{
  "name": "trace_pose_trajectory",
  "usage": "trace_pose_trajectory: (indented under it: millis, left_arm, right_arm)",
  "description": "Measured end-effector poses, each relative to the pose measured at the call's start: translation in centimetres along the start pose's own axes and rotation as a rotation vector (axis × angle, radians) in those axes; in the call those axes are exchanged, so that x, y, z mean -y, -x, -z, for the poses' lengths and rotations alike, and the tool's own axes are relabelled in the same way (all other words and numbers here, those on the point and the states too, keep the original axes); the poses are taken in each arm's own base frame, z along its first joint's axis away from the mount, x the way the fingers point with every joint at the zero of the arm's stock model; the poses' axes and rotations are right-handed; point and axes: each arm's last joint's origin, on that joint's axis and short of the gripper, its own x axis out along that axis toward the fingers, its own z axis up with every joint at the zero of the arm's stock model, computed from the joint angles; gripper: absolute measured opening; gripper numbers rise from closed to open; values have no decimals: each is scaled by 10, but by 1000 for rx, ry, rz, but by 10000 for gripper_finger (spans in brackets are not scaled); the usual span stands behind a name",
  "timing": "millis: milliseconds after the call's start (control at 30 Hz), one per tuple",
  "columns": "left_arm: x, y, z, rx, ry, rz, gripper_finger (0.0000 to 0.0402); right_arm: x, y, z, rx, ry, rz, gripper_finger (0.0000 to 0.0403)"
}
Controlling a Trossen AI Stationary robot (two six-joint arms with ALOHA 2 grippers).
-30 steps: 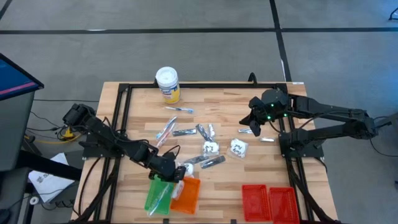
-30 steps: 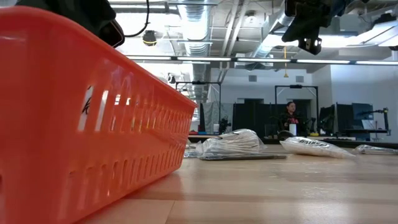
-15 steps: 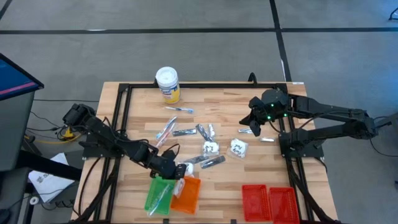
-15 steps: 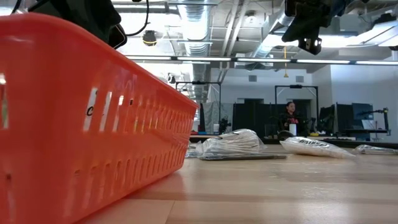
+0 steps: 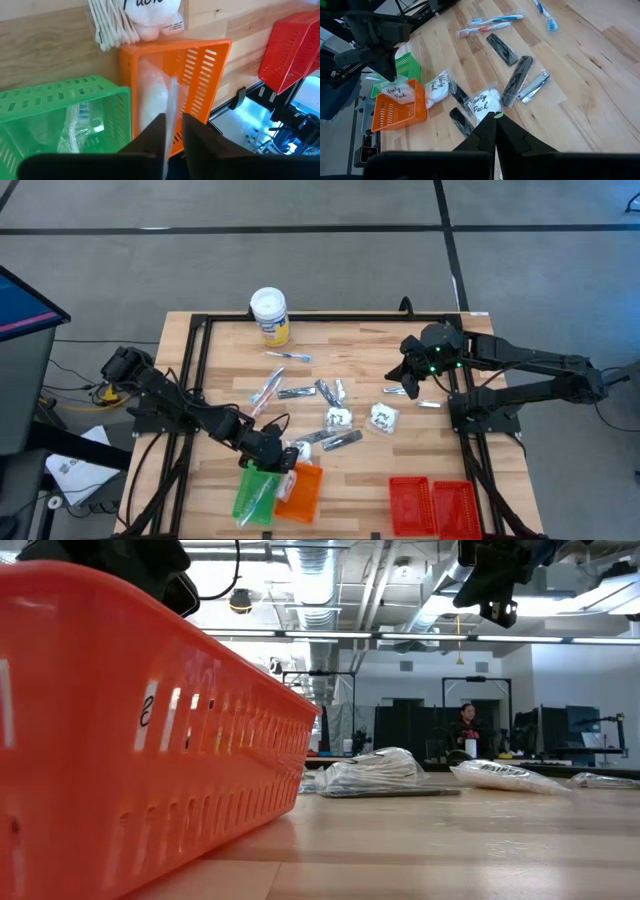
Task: Pick & Place Travel size toiletries
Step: Put the white vanity pack into the orange basket, then put the black comb into the left red basket
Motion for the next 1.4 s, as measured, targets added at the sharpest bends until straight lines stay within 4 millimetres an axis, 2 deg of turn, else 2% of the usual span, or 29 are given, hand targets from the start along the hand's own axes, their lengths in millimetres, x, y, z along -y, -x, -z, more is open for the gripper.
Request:
trace_pose_trajectory:
  millis: [200, 400, 567, 733, 933, 1200, 1400]
  left_arm:
    - [0, 0, 0, 1, -17, 0, 123]
    - [1, 3, -2, 13, -25, 8, 149]
    - [7, 22, -9, 62, -56, 75, 150]
    - [15, 50, -21, 174, -79, 184, 139]
    - [21, 78, -46, 370, -116, 263, 123]
    - [24, 83, -93, 439, -250, 196, 104]
    - [23, 94, -125, 516, -307, 169, 102]
  right_arm:
    - [0, 0, 0, 0, 0, 1, 0]
    - [0, 0, 0, 0, 0, 1, 0]
    - [0, 0, 0, 1, 0, 1, 0]
    - [0, 0, 0, 1, 0, 1, 0]
    - [0, 0, 0, 1, 0, 1, 0]
    - [0, 0, -1, 13, -25, -5, 0]
    - [-3, -2, -9, 82, -79, -37, 0]
